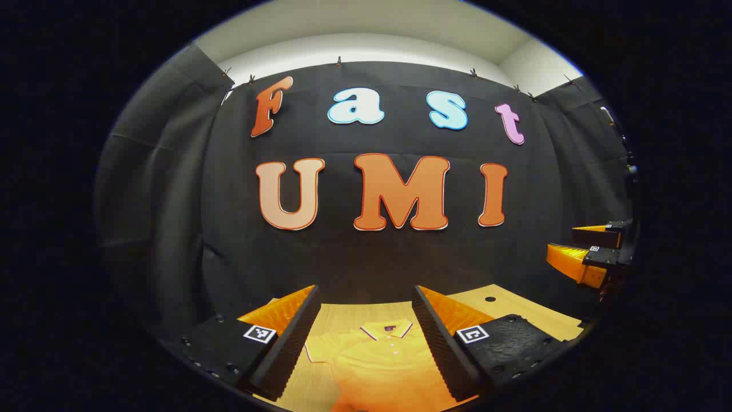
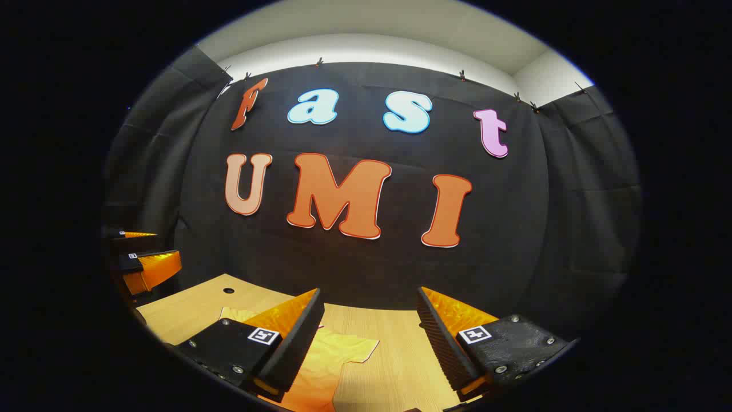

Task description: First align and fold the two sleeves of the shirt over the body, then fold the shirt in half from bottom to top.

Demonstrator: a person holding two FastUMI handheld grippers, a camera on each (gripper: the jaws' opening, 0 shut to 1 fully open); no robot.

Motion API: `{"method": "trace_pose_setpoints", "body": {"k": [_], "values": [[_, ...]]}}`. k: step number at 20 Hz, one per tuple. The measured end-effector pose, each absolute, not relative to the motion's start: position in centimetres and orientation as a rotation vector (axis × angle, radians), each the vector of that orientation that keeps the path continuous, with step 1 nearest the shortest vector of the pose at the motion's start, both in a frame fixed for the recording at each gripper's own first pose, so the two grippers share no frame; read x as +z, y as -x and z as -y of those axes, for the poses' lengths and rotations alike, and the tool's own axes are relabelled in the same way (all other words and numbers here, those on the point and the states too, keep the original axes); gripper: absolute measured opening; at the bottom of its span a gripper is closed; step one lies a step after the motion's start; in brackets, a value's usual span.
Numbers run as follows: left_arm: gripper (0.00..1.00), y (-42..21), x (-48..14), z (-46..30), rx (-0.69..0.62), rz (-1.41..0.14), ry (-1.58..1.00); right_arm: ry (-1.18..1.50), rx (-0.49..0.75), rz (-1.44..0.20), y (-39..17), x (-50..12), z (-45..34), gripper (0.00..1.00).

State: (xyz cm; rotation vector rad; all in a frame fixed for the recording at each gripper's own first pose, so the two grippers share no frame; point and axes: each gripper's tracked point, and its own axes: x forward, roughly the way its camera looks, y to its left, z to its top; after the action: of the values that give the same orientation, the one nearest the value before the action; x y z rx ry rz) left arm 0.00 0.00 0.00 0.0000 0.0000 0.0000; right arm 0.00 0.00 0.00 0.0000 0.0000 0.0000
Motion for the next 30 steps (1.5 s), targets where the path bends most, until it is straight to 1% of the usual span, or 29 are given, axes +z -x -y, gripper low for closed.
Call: {"method": "trace_pose_setpoints", "body": {"k": [7, 12, 16, 21, 25, 30], "values": [[0.98, -0.4, -1.2, 2.8, -0.031, -0.011, -0.012, 0.001, 0.013, -0.044, 1.4, -2.2, 0.3, 0.98], [0.99, -0.5, -1.3, 3.9, -0.059, -0.007, -0.05, -0.011, 0.022, -0.068, 1.2, -2.8, -0.1, 0.98], [0.98, -0.2, -0.4, 4.0, -0.062, 0.026, -0.088, -0.02, 0.025, -0.07, 1.0, -2.6, -0.4, 0.98], [0.99, -0.1, -1.1, 2.3, -0.031, 0.011, -0.07, -0.024, 0.039, -0.078, 0.5, -2.9, -1.4, 0.98], [0.99, 0.3, -1.3, 1.4, -0.019, 0.005, -0.064, -0.014, 0.024, -0.115, -1.1, -3.8, -1.3, 0.98], [0.99, 0.6, -1.6, 0.9, -0.046, 0.003, -0.061, -0.028, 0.009, -0.186, -4.1, -5.4, -1.3, 0.98]]}}
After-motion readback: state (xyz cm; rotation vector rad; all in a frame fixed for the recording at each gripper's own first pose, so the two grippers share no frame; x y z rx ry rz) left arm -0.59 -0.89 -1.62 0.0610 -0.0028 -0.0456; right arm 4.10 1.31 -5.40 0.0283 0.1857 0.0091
